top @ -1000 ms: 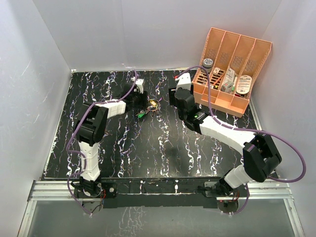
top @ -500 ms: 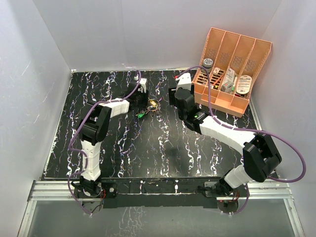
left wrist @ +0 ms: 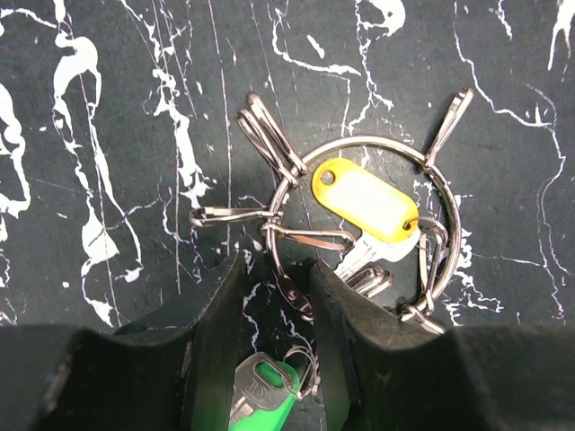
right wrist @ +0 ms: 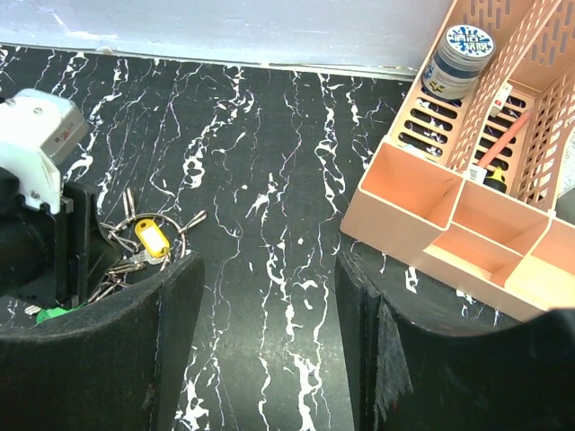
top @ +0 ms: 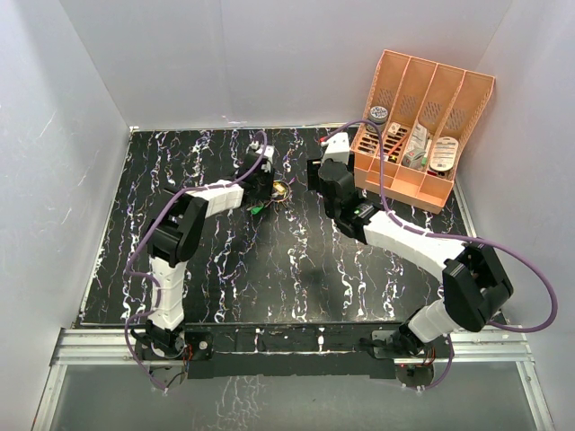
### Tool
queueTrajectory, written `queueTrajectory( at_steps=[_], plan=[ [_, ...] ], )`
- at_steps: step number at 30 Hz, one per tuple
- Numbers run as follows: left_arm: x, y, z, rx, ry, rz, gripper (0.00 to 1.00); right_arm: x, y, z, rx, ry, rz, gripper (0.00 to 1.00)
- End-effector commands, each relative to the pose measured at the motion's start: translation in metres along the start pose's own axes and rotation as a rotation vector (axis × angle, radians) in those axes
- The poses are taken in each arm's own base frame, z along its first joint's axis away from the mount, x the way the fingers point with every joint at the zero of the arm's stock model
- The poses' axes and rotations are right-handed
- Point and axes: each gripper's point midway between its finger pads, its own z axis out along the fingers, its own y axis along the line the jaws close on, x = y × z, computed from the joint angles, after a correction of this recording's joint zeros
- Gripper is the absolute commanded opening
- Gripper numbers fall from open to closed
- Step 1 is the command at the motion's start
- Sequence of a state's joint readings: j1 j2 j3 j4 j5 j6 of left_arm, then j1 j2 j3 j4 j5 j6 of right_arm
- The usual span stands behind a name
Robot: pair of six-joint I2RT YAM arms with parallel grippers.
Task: Remove the keys from the keyring
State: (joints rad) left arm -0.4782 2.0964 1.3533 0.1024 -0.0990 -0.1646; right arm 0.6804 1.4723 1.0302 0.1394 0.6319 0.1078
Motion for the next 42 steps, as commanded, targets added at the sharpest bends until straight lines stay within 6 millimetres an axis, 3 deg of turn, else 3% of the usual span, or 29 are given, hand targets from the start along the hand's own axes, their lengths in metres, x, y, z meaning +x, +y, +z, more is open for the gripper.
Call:
queueTrajectory(
  at_steps=[1,10,16,22,28,31,37,42],
  plan=[
    [0.088,0.004,-0.014,-0.073,0.310,0.069,0.34,-0.041,-0.006,-0.008,0.015,-0.107,0.092,0.59],
    [0.103,-0.003,-0.013,-0.056,0.339,0.036,0.00,-0.044,-0.010,-0.011,0.024,-0.124,0.103,0.61],
    [0.091,0.000,-0.011,-0.074,0.311,0.055,0.00,-0.039,-0.012,-0.008,0.045,-0.114,0.092,0.62],
    [0.018,0.020,-0.045,-0.172,0.119,0.155,0.00,-0.025,-0.015,-0.005,0.068,-0.096,0.072,0.63],
    [-0.063,0.036,-0.109,-0.259,-0.134,0.192,0.00,-0.014,-0.016,-0.005,0.065,-0.101,0.084,0.62],
    [-0.092,0.039,-0.140,-0.272,-0.243,0.197,0.00,-0.011,-0.015,-0.006,0.050,-0.102,0.089,0.62],
    [-0.121,0.043,-0.186,-0.284,-0.367,0.198,0.00,-0.010,-0.009,-0.010,-0.001,-0.116,0.103,0.62],
    [-0.139,0.031,-0.217,-0.215,-0.442,0.189,0.00,-0.007,0.003,-0.023,-0.133,-0.174,0.096,0.67]
  ],
)
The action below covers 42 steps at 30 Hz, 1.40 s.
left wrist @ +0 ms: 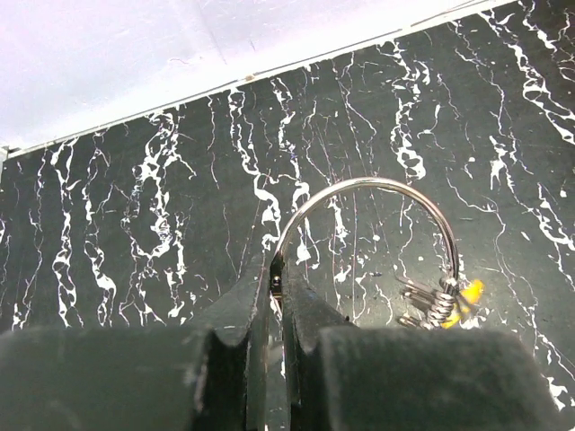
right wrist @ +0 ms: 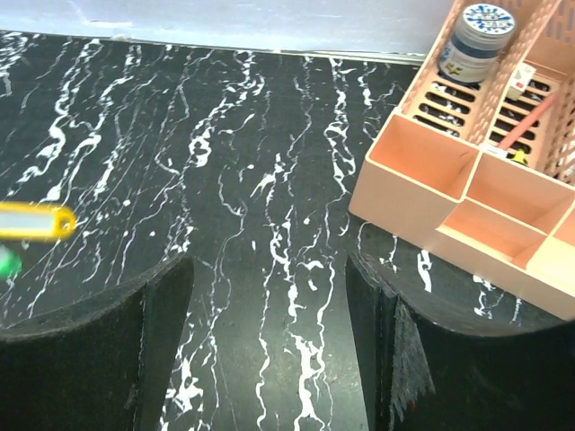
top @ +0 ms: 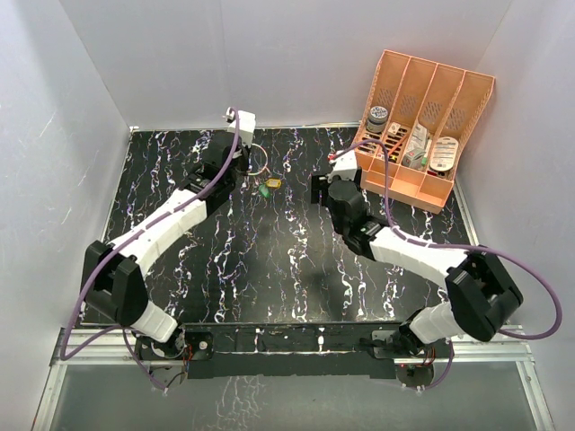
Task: Remove the keys from the keyring
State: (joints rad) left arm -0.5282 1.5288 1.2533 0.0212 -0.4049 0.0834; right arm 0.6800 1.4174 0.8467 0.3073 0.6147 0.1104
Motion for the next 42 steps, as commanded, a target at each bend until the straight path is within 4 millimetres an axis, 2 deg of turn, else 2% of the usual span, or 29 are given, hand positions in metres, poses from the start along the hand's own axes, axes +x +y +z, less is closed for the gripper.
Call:
queueTrajectory(
  at_steps=[1,6,7,12,21,27,30,36,42],
  plan=[
    [-0.025,0.002,-0.024,0.035,-0.070,-0.002,0.00,-0.039,0.013,-0.017,-0.141,-0.166,0.077,0.68],
    [-0.046,0.001,-0.045,0.082,-0.142,-0.042,0.00,-0.043,0.033,-0.037,-0.321,-0.239,0.109,0.71],
    [-0.056,0.002,-0.055,0.096,-0.175,-0.061,0.00,-0.043,0.039,-0.042,-0.364,-0.252,0.118,0.71],
    [-0.075,-0.007,-0.077,0.195,-0.230,-0.104,0.00,-0.046,0.065,-0.062,-0.555,-0.344,0.131,0.71],
    [-0.097,-0.017,-0.110,0.322,-0.295,-0.144,0.00,-0.070,0.097,-0.070,-0.721,-0.425,0.166,0.73],
    [-0.104,-0.019,-0.121,0.355,-0.317,-0.156,0.00,-0.078,0.115,-0.081,-0.839,-0.430,0.190,0.73],
    [-0.104,-0.020,-0.122,0.363,-0.324,-0.164,0.00,-0.080,0.121,-0.085,-0.880,-0.430,0.202,0.70],
    [-0.106,-0.021,-0.124,0.372,-0.327,-0.172,0.00,-0.074,0.131,-0.089,-0.941,-0.399,0.214,0.64],
    [-0.109,-0.021,-0.127,0.384,-0.341,-0.181,0.00,-0.068,0.146,-0.095,-1.037,-0.369,0.230,0.63]
  ],
)
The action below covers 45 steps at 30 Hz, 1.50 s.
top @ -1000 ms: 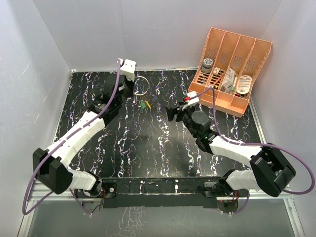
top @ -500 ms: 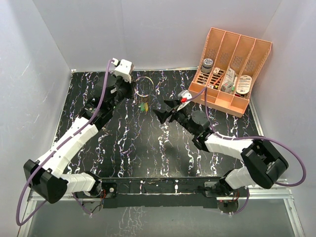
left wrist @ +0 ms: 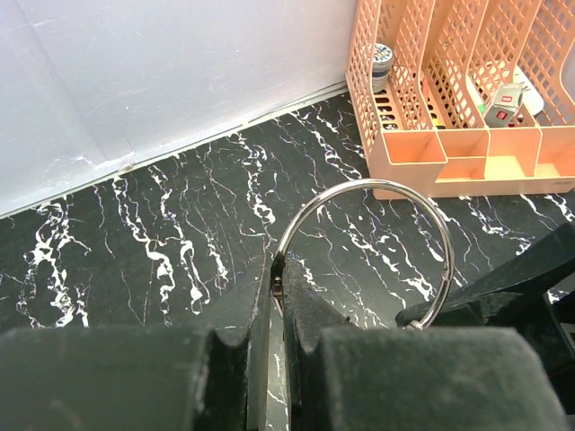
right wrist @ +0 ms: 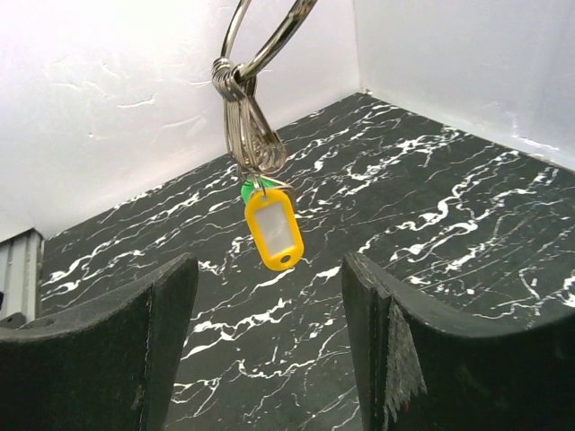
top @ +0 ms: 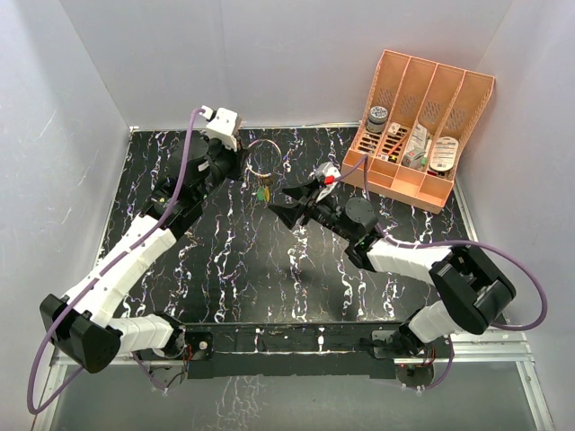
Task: Remove the keys from the keyring
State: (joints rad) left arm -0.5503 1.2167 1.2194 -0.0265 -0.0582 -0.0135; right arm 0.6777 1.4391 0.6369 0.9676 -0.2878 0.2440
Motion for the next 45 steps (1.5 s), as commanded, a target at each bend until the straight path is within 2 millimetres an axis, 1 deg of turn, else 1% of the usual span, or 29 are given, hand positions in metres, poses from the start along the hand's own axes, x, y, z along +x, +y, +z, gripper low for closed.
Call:
queueTrajectory(
  at_steps=[1,11,20,28,30,33,34,37,42,43,45],
  plan=[
    [-0.037,-0.007,-0.015,0.031,-0.105,-0.023,0.00,-0.031,0.017,0.013,-0.099,-0.095,0.008,0.63],
    [-0.037,-0.010,-0.017,0.047,-0.113,-0.036,0.00,-0.035,0.019,0.027,-0.118,-0.116,0.018,0.60],
    [-0.036,-0.012,-0.018,0.058,-0.117,-0.047,0.00,-0.031,0.013,0.033,-0.094,-0.121,0.025,0.51],
    [-0.036,-0.015,-0.020,0.071,-0.121,-0.056,0.00,-0.031,0.008,0.036,-0.075,-0.128,0.016,0.49],
    [-0.035,-0.014,-0.020,0.071,-0.121,-0.058,0.00,-0.032,0.007,0.037,-0.068,-0.131,0.012,0.46],
    [-0.033,-0.015,-0.020,0.072,-0.118,-0.061,0.00,-0.034,0.006,0.039,-0.061,-0.136,0.007,0.43],
    [-0.033,-0.015,-0.020,0.073,-0.119,-0.061,0.00,-0.034,0.004,0.040,-0.057,-0.138,0.006,0.41],
    [-0.033,-0.015,-0.020,0.074,-0.123,-0.064,0.00,-0.034,0.003,0.041,-0.052,-0.137,0.004,0.30],
    [-0.033,-0.015,-0.020,0.070,-0.126,-0.065,0.00,-0.031,0.000,0.039,-0.034,-0.112,-0.012,0.04],
    [-0.033,-0.014,-0.020,0.069,-0.127,-0.065,0.00,-0.031,-0.001,0.038,-0.023,-0.108,-0.018,0.01],
    [-0.032,-0.015,-0.019,0.070,-0.124,-0.067,0.00,-0.033,-0.005,0.035,0.000,-0.107,-0.034,0.00]
  ],
)
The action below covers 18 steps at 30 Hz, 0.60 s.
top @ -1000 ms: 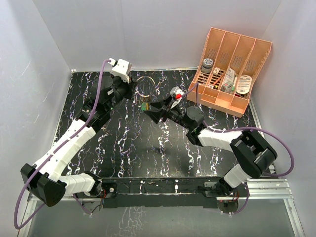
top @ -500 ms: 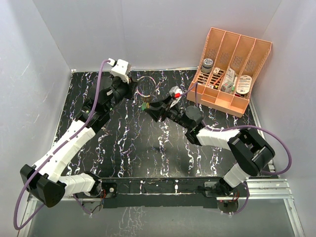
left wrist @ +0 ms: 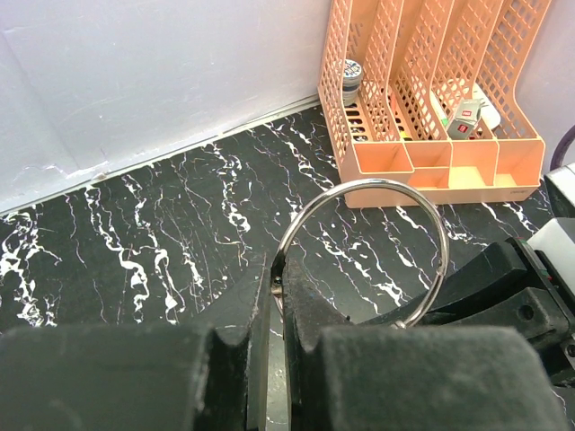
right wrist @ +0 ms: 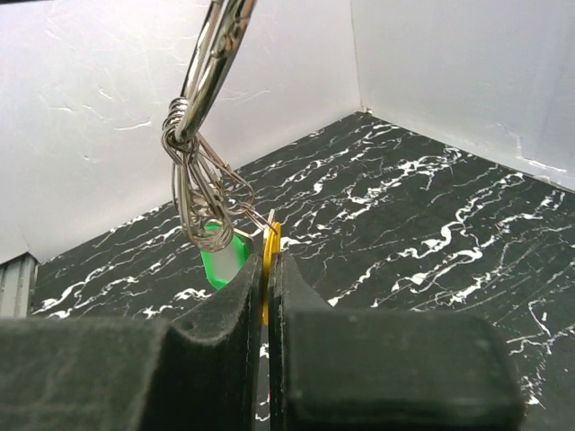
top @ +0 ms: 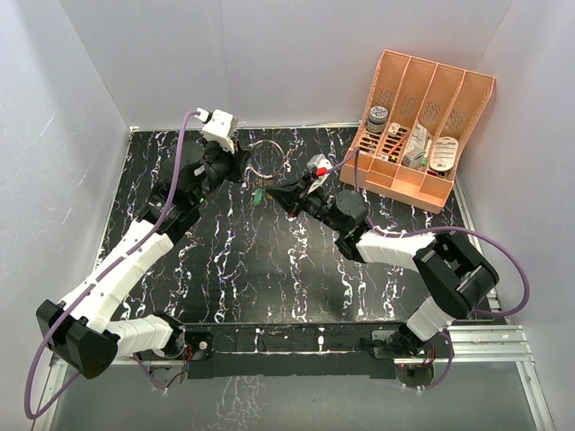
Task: Remove the keys from the keyring
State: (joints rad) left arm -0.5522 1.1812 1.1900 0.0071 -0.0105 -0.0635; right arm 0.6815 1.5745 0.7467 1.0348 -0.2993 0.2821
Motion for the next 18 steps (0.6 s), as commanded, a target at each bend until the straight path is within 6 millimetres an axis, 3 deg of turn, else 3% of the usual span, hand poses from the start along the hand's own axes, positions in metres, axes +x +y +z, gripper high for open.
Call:
queueTrajectory(
  at_steps=[1,7,13,18],
  plan=[
    [-0.026,-0.006,-0.010,0.021,-0.087,-0.016,0.00,-0.032,-0.002,0.003,0.036,-0.074,-0.071,0.00],
    [-0.025,-0.006,-0.009,0.018,-0.083,-0.021,0.00,-0.039,-0.018,-0.002,0.135,-0.062,-0.125,0.00],
    [-0.019,0.007,-0.007,-0.053,-0.059,-0.026,0.00,-0.042,-0.047,-0.014,0.329,0.065,-0.258,0.00],
    [-0.011,0.012,-0.001,-0.085,-0.040,-0.029,0.12,-0.060,-0.066,-0.034,0.481,0.191,-0.387,0.00]
  ],
)
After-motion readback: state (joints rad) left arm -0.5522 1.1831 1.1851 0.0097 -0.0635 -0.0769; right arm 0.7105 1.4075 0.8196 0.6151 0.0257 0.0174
